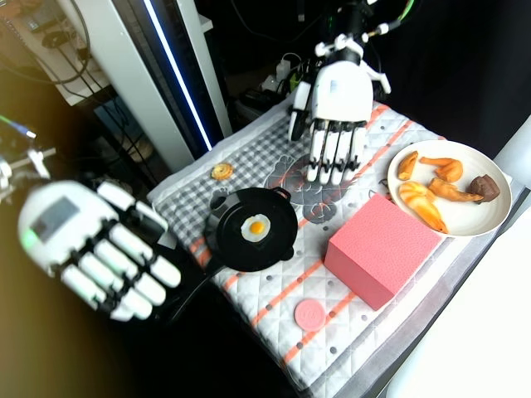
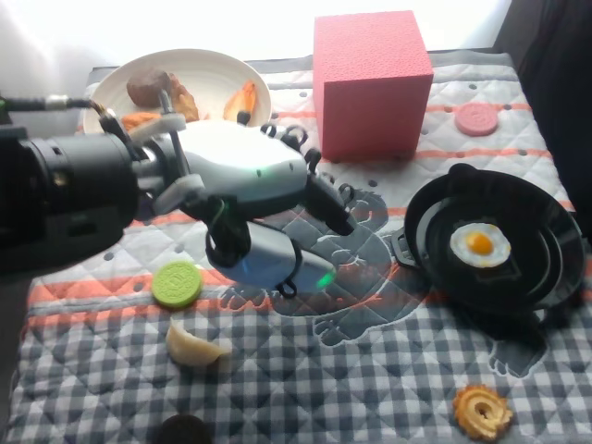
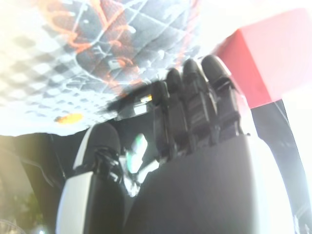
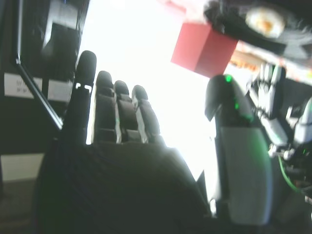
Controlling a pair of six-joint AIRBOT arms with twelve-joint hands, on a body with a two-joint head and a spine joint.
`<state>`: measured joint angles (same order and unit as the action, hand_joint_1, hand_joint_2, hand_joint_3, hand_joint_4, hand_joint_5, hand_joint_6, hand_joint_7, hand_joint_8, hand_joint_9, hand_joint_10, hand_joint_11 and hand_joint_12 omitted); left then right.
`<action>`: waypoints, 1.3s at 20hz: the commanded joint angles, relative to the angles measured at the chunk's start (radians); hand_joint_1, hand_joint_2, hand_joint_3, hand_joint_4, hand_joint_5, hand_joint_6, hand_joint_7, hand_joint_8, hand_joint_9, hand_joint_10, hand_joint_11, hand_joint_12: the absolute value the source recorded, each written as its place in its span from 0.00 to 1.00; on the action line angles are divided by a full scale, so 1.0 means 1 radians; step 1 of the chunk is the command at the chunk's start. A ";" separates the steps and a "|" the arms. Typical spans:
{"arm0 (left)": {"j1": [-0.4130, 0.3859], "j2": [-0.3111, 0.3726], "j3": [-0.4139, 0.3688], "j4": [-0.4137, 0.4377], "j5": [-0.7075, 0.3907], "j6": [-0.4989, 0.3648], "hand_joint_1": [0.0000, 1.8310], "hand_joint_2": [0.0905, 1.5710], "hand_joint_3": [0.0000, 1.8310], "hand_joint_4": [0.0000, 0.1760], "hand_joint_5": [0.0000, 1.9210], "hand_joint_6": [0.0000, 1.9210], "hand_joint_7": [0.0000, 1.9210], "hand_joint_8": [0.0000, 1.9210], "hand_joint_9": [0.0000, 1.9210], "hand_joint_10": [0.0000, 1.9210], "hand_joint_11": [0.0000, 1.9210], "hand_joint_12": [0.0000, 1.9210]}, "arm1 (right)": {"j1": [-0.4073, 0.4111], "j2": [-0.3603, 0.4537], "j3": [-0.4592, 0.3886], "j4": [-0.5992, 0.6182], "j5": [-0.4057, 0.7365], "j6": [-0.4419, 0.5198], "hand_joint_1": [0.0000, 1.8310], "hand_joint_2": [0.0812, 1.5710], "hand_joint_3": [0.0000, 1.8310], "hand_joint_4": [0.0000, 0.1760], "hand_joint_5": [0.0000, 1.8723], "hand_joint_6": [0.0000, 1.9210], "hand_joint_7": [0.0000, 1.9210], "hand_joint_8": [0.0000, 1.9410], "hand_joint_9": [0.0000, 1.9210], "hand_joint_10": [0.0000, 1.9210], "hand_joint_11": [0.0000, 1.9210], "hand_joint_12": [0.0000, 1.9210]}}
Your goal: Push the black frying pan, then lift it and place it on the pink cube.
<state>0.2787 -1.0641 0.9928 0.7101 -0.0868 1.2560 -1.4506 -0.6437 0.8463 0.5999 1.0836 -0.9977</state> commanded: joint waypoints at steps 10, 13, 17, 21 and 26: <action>-0.024 0.098 -0.042 -0.008 -0.110 -0.002 0.14 0.79 0.00 0.24 0.29 0.00 0.28 0.00 0.26 0.00 0.00 0.54 | 0.284 -0.152 0.186 0.064 -0.313 -0.260 0.44 0.67 0.00 0.19 0.00 0.00 0.00 0.00 0.00 0.00 0.00 0.00; -0.023 0.100 -0.042 -0.009 -0.110 -0.002 0.15 0.79 0.00 0.18 0.29 0.00 0.27 0.00 0.26 0.00 0.00 0.52 | 0.338 -0.202 0.231 0.109 -0.386 -0.357 0.48 0.67 0.00 0.14 0.00 0.00 0.00 0.00 0.00 0.00 0.00 0.00; -0.021 0.106 -0.042 -0.012 -0.112 -0.002 0.18 0.78 0.00 0.27 0.29 0.00 0.27 0.00 0.25 0.00 0.00 0.47 | 0.395 -0.289 0.326 0.138 -0.481 -0.370 0.55 0.69 0.01 0.00 0.06 0.02 0.02 0.01 0.00 0.00 0.00 0.00; -0.013 0.110 -0.040 -0.019 -0.112 -0.002 0.17 0.77 0.00 0.25 0.29 0.00 0.29 0.00 0.27 0.01 0.00 0.49 | 0.441 -0.351 0.393 0.146 -0.536 -0.370 0.59 0.73 0.00 0.00 0.20 0.44 0.29 0.03 0.23 0.05 0.00 0.68; -0.005 0.110 -0.032 -0.040 -0.110 -0.002 0.14 0.77 0.00 0.33 0.27 0.00 0.29 0.00 0.27 0.01 0.00 0.47 | 0.470 -0.391 0.414 0.151 -0.534 -0.370 0.85 0.77 0.00 0.00 0.73 1.00 0.80 1.00 0.83 1.00 0.84 1.00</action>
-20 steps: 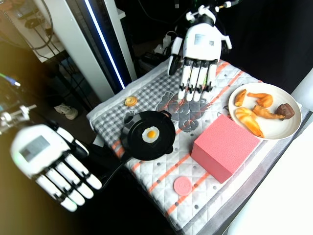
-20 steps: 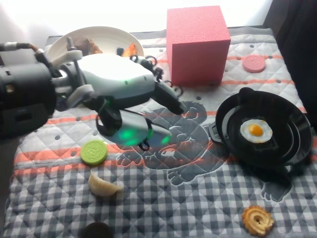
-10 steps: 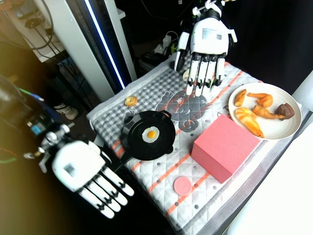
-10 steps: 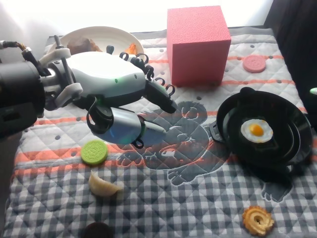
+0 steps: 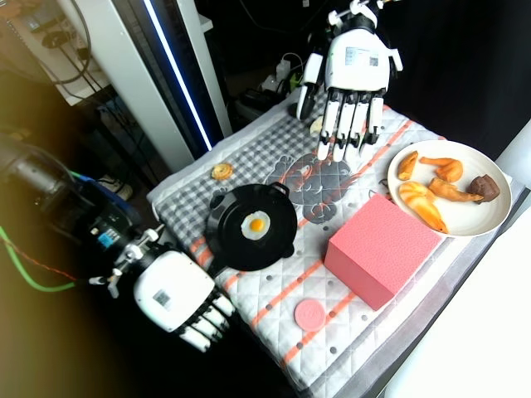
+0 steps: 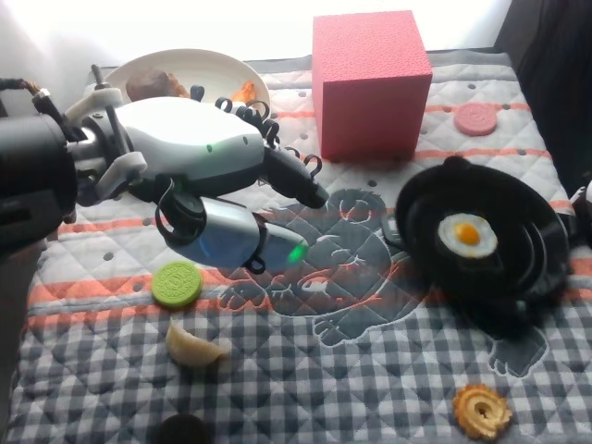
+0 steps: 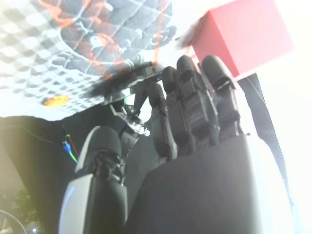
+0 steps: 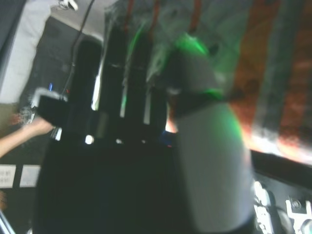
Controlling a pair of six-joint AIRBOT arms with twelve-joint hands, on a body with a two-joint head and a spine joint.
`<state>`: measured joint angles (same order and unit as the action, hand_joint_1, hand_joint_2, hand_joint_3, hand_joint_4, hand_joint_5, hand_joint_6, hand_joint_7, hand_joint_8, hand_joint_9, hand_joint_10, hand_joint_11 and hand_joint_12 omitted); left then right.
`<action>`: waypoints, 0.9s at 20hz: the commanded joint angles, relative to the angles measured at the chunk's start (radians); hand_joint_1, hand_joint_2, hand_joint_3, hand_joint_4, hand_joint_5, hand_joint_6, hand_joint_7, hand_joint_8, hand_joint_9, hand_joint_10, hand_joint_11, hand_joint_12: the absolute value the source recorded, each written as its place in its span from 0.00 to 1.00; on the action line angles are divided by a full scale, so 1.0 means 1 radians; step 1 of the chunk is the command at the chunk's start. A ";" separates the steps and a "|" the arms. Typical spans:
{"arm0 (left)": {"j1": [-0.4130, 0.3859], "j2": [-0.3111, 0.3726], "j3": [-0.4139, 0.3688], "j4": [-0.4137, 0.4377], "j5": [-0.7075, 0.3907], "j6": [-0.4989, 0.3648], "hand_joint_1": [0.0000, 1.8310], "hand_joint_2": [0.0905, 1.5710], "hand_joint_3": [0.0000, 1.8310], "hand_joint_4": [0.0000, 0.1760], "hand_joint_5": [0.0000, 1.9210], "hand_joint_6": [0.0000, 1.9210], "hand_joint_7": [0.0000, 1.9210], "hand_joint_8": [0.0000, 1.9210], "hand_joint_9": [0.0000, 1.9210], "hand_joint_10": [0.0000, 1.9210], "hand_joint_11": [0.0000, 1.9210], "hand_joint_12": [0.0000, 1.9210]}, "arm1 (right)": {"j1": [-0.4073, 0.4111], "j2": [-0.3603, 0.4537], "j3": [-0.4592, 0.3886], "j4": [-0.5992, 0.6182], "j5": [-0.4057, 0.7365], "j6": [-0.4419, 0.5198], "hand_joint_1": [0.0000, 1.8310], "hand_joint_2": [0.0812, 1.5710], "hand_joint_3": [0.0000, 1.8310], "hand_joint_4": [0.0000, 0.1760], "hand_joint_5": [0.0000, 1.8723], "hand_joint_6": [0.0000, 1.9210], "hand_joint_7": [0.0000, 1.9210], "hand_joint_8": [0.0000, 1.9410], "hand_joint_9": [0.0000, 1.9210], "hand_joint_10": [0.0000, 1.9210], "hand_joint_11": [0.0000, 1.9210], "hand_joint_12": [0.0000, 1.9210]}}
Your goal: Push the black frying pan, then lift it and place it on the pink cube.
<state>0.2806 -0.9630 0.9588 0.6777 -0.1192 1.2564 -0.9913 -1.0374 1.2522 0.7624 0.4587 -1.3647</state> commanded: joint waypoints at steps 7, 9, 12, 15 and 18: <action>0.012 0.017 0.007 -0.038 -0.091 -0.002 0.13 0.77 0.00 0.13 0.29 0.00 0.31 0.00 0.28 0.01 0.00 0.49 | 0.010 0.046 -0.088 -0.020 0.260 -0.003 0.83 0.83 0.01 0.00 0.76 1.00 0.83 1.00 0.88 1.00 0.87 1.00; 0.015 0.021 0.008 -0.047 -0.093 -0.002 0.14 0.78 0.00 0.05 0.30 0.01 0.32 0.00 0.30 0.01 0.00 0.52 | -0.010 0.071 -0.133 -0.028 0.347 0.017 0.84 0.82 0.00 0.00 0.75 1.00 0.85 1.00 0.89 1.00 0.89 1.00; 0.023 0.022 0.012 -0.059 -0.103 -0.002 0.18 0.78 0.00 0.01 0.30 0.00 0.32 0.00 0.31 0.01 0.00 0.51 | -0.078 0.092 -0.168 -0.071 0.497 0.157 0.83 0.83 0.01 0.00 0.73 1.00 0.84 1.00 0.89 1.00 0.89 1.00; 0.025 0.023 0.014 -0.062 -0.109 -0.002 0.17 0.78 0.00 0.05 0.30 0.00 0.33 0.00 0.31 0.01 0.00 0.53 | -0.126 0.112 -0.219 -0.089 0.655 0.211 0.78 0.85 0.01 0.00 0.72 1.00 0.82 1.00 0.87 1.00 0.88 1.00; 0.029 0.023 0.014 -0.063 -0.109 -0.002 0.17 0.79 0.00 0.00 0.30 0.00 0.33 0.00 0.31 0.01 0.00 0.55 | -0.145 0.135 -0.256 -0.137 0.771 0.267 0.77 0.84 0.01 0.00 0.73 1.00 0.82 1.00 0.87 1.00 0.89 1.00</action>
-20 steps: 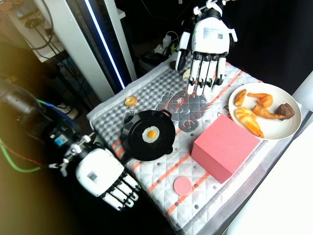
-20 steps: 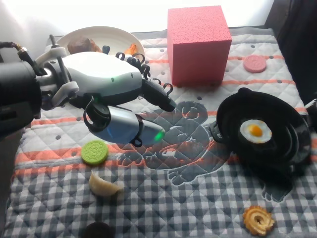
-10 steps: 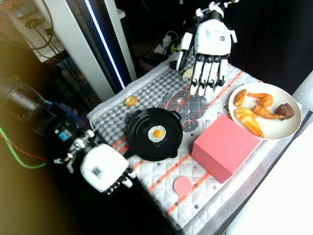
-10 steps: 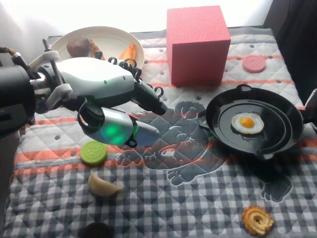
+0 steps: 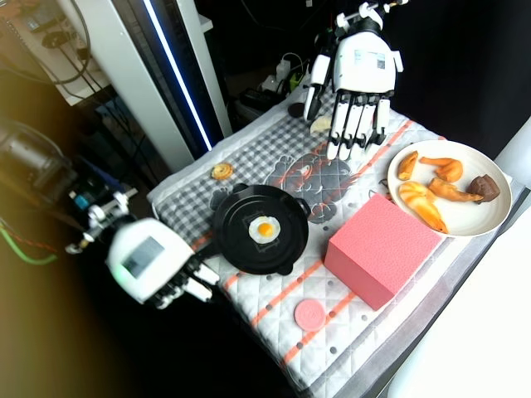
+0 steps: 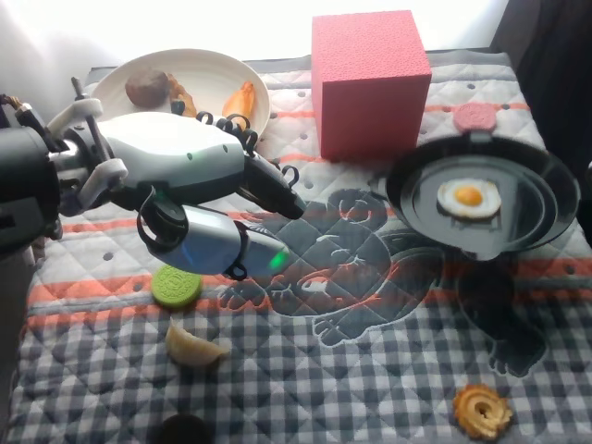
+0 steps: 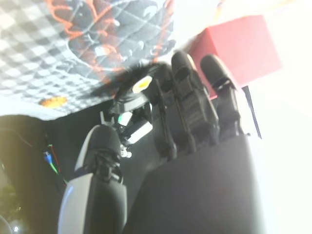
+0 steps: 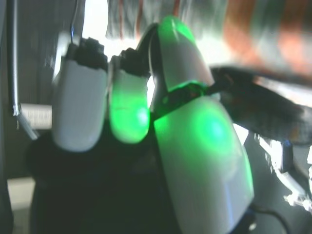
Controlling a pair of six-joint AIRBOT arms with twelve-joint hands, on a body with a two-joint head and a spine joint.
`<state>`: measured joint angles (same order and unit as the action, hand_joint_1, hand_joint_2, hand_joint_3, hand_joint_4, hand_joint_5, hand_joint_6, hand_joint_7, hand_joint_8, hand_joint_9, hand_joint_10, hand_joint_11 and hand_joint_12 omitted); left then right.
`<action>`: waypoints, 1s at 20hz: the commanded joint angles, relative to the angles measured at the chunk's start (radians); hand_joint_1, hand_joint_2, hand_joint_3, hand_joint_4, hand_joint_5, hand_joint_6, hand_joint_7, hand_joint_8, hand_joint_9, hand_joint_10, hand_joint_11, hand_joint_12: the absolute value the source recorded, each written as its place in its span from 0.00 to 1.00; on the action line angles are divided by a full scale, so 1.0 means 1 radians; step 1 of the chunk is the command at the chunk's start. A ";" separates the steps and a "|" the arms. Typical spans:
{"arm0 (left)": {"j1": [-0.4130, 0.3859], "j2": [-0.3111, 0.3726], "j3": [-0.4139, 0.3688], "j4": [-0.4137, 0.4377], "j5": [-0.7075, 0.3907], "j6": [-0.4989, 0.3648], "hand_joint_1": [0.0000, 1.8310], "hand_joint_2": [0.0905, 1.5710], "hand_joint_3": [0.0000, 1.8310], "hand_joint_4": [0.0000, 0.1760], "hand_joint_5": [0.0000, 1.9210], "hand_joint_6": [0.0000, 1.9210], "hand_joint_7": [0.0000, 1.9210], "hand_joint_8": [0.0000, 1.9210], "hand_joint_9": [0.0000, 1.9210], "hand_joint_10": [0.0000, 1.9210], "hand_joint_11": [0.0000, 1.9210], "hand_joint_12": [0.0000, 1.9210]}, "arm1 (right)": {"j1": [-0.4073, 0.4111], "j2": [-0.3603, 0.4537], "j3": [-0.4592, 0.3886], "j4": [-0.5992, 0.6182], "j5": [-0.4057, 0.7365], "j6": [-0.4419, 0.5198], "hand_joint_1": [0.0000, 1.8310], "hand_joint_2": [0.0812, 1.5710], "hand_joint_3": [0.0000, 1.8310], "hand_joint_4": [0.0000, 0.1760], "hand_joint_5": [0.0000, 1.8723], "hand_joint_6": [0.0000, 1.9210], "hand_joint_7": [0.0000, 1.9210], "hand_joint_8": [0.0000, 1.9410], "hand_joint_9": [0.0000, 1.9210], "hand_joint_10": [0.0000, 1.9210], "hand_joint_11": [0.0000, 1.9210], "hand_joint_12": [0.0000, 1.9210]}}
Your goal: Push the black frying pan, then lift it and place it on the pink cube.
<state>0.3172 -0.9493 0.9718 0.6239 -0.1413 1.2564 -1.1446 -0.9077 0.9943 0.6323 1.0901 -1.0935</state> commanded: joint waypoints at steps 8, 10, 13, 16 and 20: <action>0.000 0.013 0.002 -0.020 -0.088 -0.002 0.18 0.79 0.00 0.05 0.30 0.00 0.32 0.00 0.30 0.00 0.00 0.50 | 0.000 0.082 -0.043 -0.099 0.329 0.064 0.77 0.83 0.00 0.00 0.71 1.00 0.82 1.00 0.89 1.00 0.91 1.00; -0.002 0.012 0.002 -0.019 -0.086 -0.002 0.18 0.78 0.00 0.21 0.28 0.00 0.30 0.00 0.28 0.00 0.00 0.46 | 0.036 0.088 -0.027 -0.114 0.316 0.070 0.79 0.82 0.00 0.00 0.70 1.00 0.82 1.00 0.88 1.00 0.90 1.00; -0.004 0.013 0.002 -0.013 -0.079 -0.002 0.16 0.78 0.00 0.19 0.30 0.00 0.31 0.00 0.30 0.00 0.00 0.49 | 0.147 0.077 0.019 -0.148 0.240 0.074 0.78 0.81 0.00 0.00 0.68 1.00 0.81 1.00 0.88 1.00 0.90 1.00; -0.004 0.013 0.002 -0.011 -0.082 -0.002 0.14 0.80 0.00 0.16 0.29 0.00 0.30 0.00 0.29 0.00 0.00 0.47 | 0.254 0.036 0.081 -0.170 0.140 0.074 0.81 0.79 0.00 0.00 0.67 1.00 0.81 1.00 0.89 1.00 0.91 1.00; -0.003 0.013 0.002 -0.011 -0.086 -0.002 0.15 0.79 0.00 0.21 0.28 0.00 0.29 0.00 0.28 0.00 0.00 0.45 | 0.395 -0.051 0.202 -0.187 -0.056 0.065 0.82 0.80 0.00 0.00 0.67 1.00 0.78 1.00 0.87 1.00 0.88 1.00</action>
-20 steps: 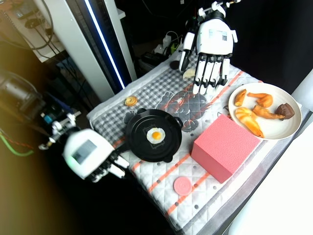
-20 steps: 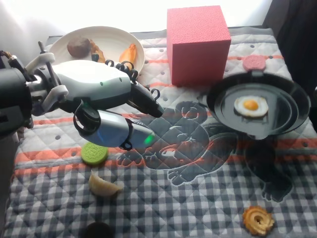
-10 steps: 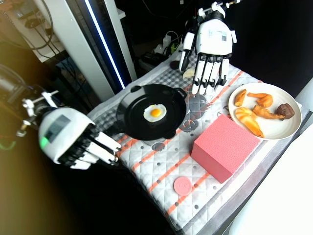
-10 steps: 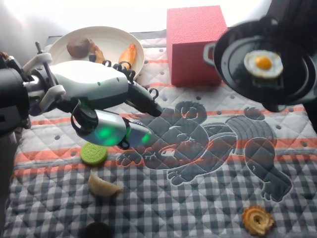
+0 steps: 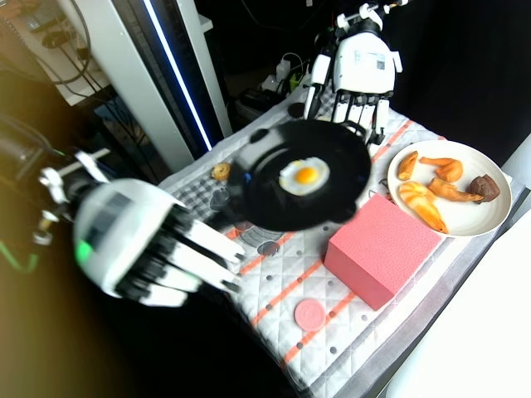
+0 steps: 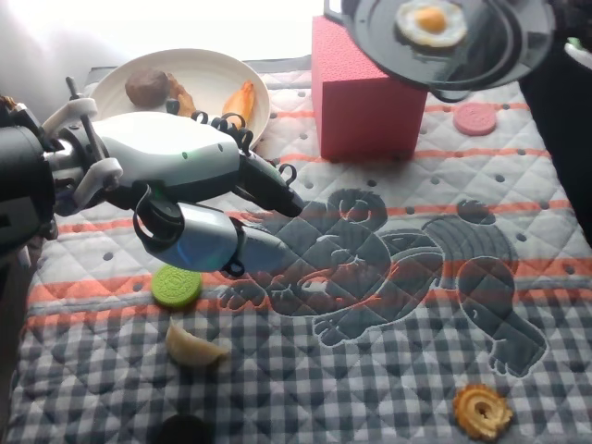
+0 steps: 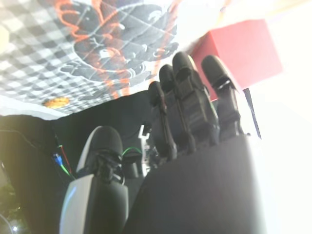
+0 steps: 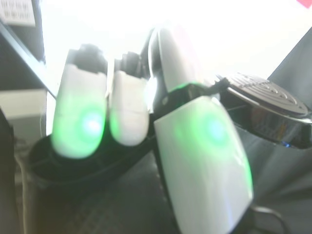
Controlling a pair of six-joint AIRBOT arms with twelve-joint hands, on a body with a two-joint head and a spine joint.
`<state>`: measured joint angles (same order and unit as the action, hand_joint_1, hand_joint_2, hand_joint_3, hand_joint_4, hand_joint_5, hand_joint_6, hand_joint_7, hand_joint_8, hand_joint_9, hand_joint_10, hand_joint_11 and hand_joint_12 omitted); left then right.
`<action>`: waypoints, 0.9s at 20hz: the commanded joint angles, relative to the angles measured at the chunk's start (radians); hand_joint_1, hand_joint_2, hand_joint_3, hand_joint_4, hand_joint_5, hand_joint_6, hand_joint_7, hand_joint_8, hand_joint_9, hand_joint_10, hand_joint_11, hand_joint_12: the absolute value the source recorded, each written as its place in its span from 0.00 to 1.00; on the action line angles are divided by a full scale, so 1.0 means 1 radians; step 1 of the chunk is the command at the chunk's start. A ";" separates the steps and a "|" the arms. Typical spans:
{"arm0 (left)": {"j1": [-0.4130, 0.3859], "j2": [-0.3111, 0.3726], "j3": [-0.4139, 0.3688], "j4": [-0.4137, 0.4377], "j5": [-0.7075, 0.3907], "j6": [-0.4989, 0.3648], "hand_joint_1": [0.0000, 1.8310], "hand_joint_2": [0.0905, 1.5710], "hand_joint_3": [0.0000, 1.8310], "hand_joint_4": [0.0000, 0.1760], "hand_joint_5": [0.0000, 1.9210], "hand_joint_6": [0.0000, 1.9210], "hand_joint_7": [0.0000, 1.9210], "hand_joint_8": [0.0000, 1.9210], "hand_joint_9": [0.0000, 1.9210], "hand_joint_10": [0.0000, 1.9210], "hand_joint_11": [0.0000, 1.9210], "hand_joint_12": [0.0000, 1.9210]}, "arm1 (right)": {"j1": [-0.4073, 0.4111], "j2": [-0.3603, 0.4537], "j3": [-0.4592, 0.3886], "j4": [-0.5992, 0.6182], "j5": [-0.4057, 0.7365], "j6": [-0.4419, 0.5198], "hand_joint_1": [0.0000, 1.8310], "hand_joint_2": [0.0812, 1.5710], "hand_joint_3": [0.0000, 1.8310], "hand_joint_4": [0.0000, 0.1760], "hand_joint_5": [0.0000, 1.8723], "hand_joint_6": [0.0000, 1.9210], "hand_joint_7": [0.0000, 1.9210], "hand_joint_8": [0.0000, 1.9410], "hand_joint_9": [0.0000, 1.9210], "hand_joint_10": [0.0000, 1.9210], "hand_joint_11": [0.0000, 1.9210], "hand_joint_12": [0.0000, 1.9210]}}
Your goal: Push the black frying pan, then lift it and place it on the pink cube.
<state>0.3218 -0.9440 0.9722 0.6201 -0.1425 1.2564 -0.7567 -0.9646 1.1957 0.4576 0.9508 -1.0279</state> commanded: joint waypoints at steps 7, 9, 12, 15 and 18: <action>-0.008 -0.003 0.012 -0.006 -0.100 -0.002 0.17 0.79 0.00 0.04 0.27 0.00 0.29 0.00 0.29 0.00 0.00 0.49 | 0.187 -0.138 0.188 -0.012 -0.180 -0.066 0.66 0.84 0.01 0.00 0.68 1.00 0.77 1.00 0.84 1.00 0.86 1.00; -0.008 -0.007 0.015 -0.006 -0.105 -0.002 0.13 0.80 0.00 0.21 0.26 0.00 0.28 0.00 0.27 0.00 0.00 0.47 | 0.216 -0.185 0.252 -0.006 -0.247 -0.071 0.81 0.79 0.00 0.00 0.75 1.00 0.78 1.00 0.84 1.00 0.86 1.00; -0.008 -0.018 0.023 -0.006 -0.114 -0.002 0.15 0.79 0.00 0.15 0.27 0.01 0.29 0.00 0.28 0.00 0.00 0.48 | 0.228 -0.228 0.310 0.015 -0.303 -0.089 0.79 0.80 0.00 0.00 0.75 1.00 0.77 1.00 0.82 1.00 0.86 1.00; -0.008 -0.019 0.023 -0.007 -0.119 -0.002 0.17 0.79 0.00 0.05 0.28 0.00 0.30 0.00 0.29 0.00 0.00 0.48 | 0.230 -0.244 0.334 0.030 -0.330 -0.103 0.81 0.80 0.00 0.00 0.75 1.00 0.79 1.00 0.83 1.00 0.86 1.00; -0.008 -0.020 0.024 -0.008 -0.121 -0.002 0.19 0.80 0.00 0.00 0.28 0.00 0.29 0.00 0.28 0.00 0.00 0.43 | 0.230 -0.249 0.345 0.033 -0.345 -0.104 0.81 0.81 0.00 0.00 0.72 1.00 0.79 1.00 0.85 1.00 0.87 1.00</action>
<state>0.3218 -0.9665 0.9962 0.6205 -0.1722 1.2564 -0.5449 -1.2121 1.5368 0.5014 0.4957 -1.1309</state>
